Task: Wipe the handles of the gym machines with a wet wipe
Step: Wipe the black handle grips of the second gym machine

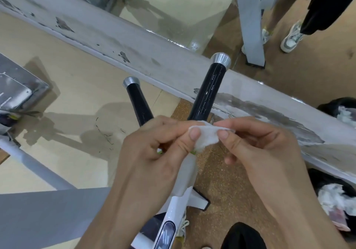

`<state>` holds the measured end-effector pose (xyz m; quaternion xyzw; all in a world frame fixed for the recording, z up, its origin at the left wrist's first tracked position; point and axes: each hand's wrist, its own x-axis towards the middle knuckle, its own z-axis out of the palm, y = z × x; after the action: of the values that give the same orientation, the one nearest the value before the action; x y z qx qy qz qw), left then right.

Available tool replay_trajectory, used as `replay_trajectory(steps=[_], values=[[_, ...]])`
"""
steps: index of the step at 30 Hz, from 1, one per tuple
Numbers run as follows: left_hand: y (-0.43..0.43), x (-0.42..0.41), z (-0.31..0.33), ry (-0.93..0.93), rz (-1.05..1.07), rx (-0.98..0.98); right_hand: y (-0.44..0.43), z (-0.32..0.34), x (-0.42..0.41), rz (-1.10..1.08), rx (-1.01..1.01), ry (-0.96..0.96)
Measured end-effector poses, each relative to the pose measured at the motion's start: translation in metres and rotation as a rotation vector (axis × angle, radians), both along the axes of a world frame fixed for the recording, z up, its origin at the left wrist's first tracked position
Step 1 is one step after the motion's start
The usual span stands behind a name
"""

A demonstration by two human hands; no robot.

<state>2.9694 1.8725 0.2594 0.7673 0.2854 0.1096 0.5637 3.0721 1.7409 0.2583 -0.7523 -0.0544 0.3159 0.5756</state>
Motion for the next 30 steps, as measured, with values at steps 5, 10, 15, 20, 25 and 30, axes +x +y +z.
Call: replay_trajectory(steps=[5,10,15,20,25,30], values=[[-0.002,0.011,-0.004,-0.065,0.227,-0.443,0.013,-0.004,-0.002,-0.202,0.343,0.489],[-0.002,0.011,-0.024,0.029,0.319,-0.192,0.031,-0.027,-0.008,-0.347,0.219,0.3],[-0.001,0.008,-0.028,0.108,0.318,-0.102,0.036,-0.039,-0.028,-0.339,0.061,-0.016],[-0.006,0.009,-0.025,0.12,0.19,0.044,0.022,-0.041,-0.033,-0.014,-0.162,-0.475],[-0.004,0.009,-0.03,0.154,0.174,0.109,0.045,-0.036,-0.02,0.276,-0.299,-0.785],[-0.004,0.005,-0.028,0.182,0.146,0.05,0.03,-0.029,-0.015,0.457,-0.284,-0.721]])
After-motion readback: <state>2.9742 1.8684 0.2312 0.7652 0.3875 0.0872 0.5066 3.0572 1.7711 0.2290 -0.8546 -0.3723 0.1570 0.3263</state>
